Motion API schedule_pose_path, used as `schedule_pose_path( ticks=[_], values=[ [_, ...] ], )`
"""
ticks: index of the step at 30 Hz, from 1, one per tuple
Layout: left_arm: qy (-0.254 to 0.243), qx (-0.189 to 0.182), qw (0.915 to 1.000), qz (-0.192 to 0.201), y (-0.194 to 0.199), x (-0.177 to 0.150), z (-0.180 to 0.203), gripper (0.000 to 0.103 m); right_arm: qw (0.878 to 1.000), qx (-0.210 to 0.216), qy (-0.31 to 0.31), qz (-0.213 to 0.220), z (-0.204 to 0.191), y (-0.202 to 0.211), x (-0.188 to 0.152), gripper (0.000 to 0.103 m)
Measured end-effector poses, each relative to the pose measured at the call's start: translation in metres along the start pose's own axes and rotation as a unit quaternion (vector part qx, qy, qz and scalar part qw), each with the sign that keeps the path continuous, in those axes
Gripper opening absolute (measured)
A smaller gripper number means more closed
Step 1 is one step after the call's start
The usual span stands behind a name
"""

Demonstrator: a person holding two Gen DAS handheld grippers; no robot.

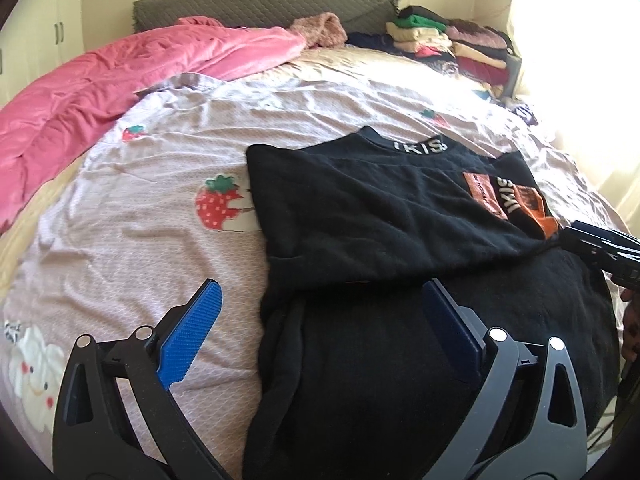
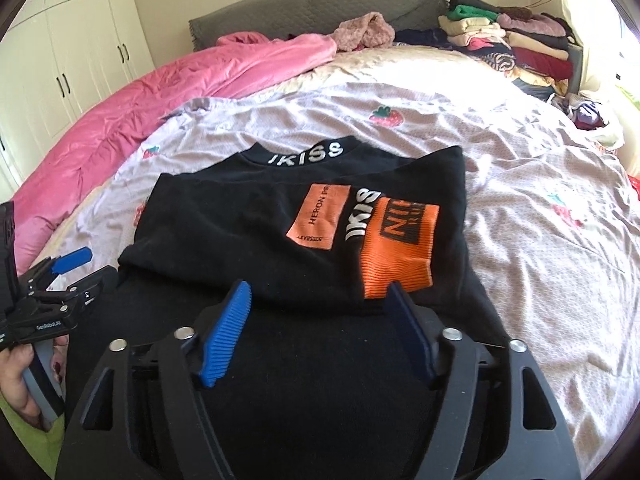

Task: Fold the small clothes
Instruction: 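Open the right gripper and release the cuff onto the folded shirt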

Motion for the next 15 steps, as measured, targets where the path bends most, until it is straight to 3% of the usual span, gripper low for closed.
schedule_pose_path(
  ticks=[15],
  values=[
    [0.003, 0.014, 0.9998, 0.011, 0.028, -0.012, -0.006, 0.093, 0.999, -0.006, -0.011, 0.029, 0.009, 0.036, 0.001, 0.079]
  ],
)
Point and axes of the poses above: each gripper's, at about its wrist camera, not at the fingertips, and y roughly against the way its jaws point, z to its right, x to its top, the point moved 8 cm from there along -y, roughly the way its jaws point, and after that the axes turned 13 degrees about -x, right-handed, at the moved point
